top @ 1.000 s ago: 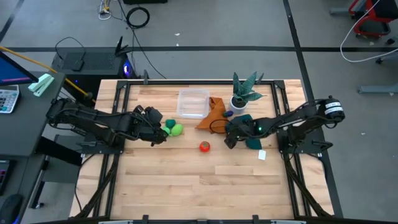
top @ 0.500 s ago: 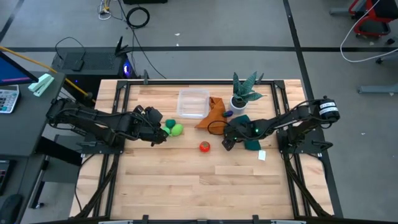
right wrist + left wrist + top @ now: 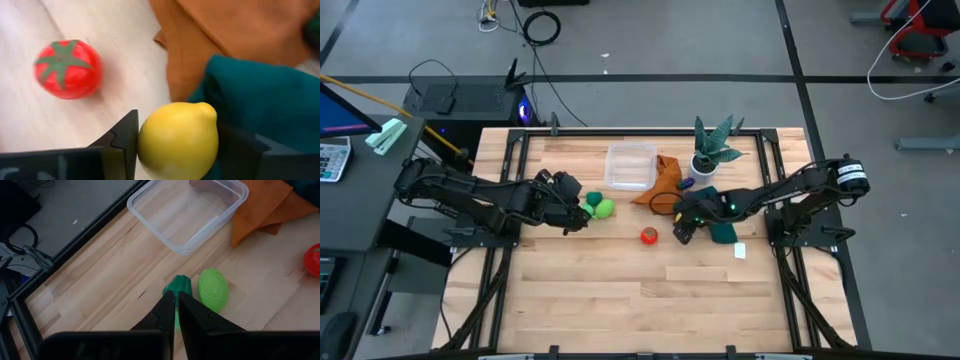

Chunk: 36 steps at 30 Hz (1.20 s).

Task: Pick and placing Produce into tupperware
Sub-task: Put the yellow lemon into the transparent container

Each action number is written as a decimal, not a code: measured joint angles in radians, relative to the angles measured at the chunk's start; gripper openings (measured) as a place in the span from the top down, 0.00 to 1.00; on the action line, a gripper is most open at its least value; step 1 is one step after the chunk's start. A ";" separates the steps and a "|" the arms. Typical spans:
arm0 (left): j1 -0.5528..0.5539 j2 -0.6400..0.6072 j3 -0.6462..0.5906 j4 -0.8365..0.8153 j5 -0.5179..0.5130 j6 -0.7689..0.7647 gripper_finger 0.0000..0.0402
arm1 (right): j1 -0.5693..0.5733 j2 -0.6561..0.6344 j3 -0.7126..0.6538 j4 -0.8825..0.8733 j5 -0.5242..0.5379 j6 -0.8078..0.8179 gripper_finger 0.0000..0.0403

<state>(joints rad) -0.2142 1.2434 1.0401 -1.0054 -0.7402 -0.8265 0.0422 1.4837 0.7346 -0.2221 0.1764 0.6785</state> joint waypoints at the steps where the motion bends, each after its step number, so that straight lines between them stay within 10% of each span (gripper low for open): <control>1: 0.000 0.000 0.000 0.000 0.000 0.000 0.94 | 0.000 0.000 0.010 -0.011 -0.002 -0.002 0.57; 36: 0.000 0.000 0.000 0.001 -0.010 0.103 0.89 | -0.120 0.005 0.334 0.096 0.102 -0.612 0.57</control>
<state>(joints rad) -0.2146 1.2434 1.0401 -1.0044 -0.7502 -0.7239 -0.0782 1.4891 1.0687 -0.1266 0.2783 0.0668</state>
